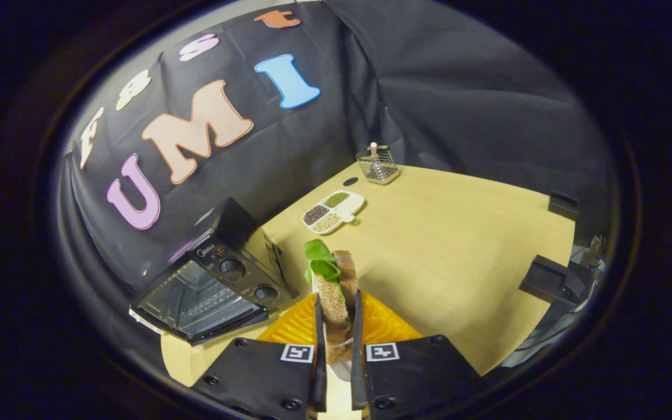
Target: Open the toaster oven, put the food inside, and close the toaster oven door.
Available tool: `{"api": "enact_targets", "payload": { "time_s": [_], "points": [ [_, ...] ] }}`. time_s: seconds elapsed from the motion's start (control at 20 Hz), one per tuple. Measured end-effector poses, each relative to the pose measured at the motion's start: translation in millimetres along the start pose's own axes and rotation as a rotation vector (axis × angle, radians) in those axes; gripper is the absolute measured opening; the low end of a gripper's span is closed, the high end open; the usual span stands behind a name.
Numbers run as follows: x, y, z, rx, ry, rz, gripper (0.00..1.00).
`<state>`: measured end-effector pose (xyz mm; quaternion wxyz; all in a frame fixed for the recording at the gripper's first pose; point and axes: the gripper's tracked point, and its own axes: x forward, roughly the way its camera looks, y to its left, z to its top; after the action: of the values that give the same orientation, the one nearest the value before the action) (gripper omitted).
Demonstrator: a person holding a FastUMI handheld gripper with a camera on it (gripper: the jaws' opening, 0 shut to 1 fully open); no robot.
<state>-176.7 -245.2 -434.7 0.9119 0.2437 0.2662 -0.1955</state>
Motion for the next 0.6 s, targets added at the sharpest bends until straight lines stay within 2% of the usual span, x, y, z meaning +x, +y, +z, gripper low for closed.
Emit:
{"api": "enact_targets", "payload": {
  "time_s": [0.3,0.6],
  "points": [
    [-25.7,40.7,19.5,0.112,-0.076,0.040,0.18],
    [-45.7,97.1,-4.1,0.251,-0.065,0.085,0.18]
  ]
}}
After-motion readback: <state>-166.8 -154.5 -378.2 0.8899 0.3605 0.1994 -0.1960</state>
